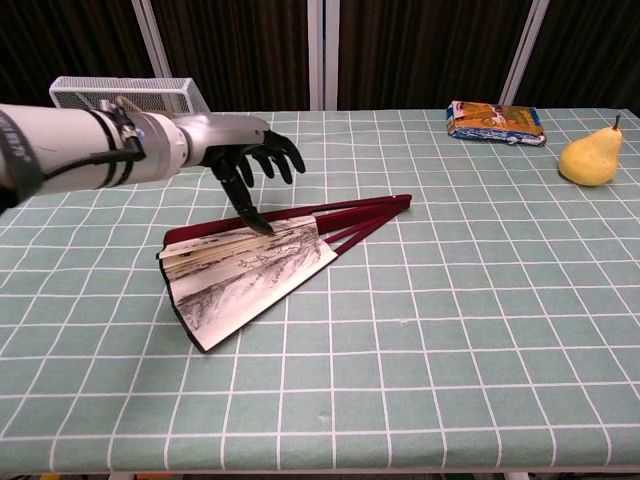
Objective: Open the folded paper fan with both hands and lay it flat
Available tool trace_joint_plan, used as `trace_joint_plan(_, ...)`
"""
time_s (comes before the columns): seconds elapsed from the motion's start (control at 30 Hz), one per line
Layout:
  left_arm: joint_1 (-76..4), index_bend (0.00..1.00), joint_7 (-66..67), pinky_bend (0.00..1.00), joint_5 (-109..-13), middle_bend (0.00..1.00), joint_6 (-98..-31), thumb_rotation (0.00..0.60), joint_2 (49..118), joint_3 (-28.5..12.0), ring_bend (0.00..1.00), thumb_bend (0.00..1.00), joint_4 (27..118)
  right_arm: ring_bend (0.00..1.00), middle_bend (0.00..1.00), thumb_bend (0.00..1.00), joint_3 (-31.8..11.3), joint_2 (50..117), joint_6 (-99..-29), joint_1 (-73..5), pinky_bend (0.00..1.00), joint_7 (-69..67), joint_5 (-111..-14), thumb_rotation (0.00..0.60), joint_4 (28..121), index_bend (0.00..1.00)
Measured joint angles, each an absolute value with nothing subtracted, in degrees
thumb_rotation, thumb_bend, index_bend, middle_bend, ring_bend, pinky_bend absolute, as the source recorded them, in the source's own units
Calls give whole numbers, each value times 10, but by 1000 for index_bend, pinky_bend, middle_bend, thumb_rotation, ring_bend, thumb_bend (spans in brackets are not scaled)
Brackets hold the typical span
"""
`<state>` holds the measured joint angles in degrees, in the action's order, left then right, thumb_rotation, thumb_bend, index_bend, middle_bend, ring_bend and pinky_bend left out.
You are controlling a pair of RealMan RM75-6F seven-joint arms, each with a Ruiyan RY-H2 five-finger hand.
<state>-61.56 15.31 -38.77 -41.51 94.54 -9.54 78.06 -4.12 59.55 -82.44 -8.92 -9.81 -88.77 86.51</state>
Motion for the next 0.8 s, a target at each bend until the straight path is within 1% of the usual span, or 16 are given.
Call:
trace_joint_plan(0.1,-633,186,174,272,-379,215,-427,600,979,-101,169,4,750,0,125,237,-42,594,-824,-90,0,-97,-886,600,866,62)
trace_joint_plan(0.27,-659,187,187,272,-369,215,-433,600,1035,-121,169,2,688,0,126,237,-42,591,-823,-89,0,-95,-881,600,870,62)
trace_joint_plan(0.57,-697,188,204,271,-339,215,-412,600,1109,-161,169,2,580,0,126,237,-44,585,-821,-85,0,-91,-869,600,875,62)
trace_joint_plan(0.67,-707,188,207,271,-338,215,-400,600,1130,-167,169,2,549,0,126,238,-44,583,-818,-85,0,-90,-866,600,877,62)
trace_joint_plan(0.8,-717,188,216,271,-354,215,-393,600,1158,-164,169,2,498,0,125,238,-46,579,-818,-85,0,-87,-863,600,882,62)
